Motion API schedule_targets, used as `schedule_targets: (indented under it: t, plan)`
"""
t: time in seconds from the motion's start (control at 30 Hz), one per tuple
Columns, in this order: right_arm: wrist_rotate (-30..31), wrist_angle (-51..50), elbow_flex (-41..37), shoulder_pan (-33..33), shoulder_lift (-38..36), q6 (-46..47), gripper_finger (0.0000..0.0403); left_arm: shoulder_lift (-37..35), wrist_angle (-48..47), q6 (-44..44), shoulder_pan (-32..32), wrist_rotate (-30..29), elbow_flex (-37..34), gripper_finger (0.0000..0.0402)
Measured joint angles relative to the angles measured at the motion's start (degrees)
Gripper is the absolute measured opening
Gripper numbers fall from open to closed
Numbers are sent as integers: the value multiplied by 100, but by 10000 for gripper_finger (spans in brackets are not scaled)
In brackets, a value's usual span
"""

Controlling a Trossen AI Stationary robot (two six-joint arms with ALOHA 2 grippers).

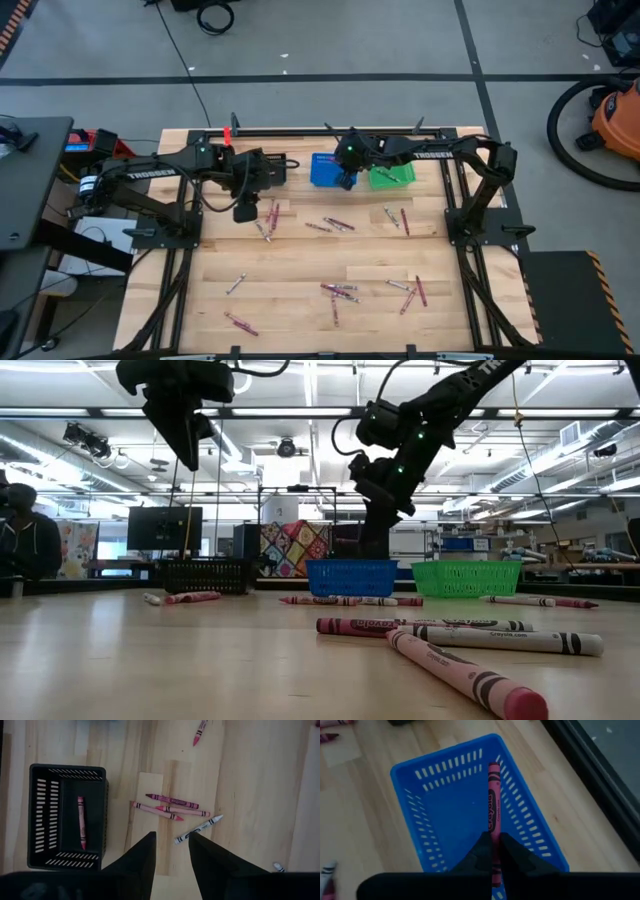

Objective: Sort crayons
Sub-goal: Put the red crayon into the blue bin

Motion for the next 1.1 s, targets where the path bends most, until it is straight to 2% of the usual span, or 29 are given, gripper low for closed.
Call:
schedule_targets:
  t: [0.3,0.5,0.7,0.93,1.1]
  plan:
    - [-202,292,-145,-20,0,-145,23,18,159,-664,0,-1,0,125]
    - [-201,347,-143,-5,70,-145,23,345,219,-1293,0,-12,2,125]
    - [-112,361,-150,1,205,-245,25,752,231,-1264,-13,-470,0,125]
    - [-156,243,-171,1,293,-297,26,1098,394,-1139,4,-502,2,125]
    - [-175,246,-178,1,319,-391,28,1301,557,-1392,4,-661,2,125]
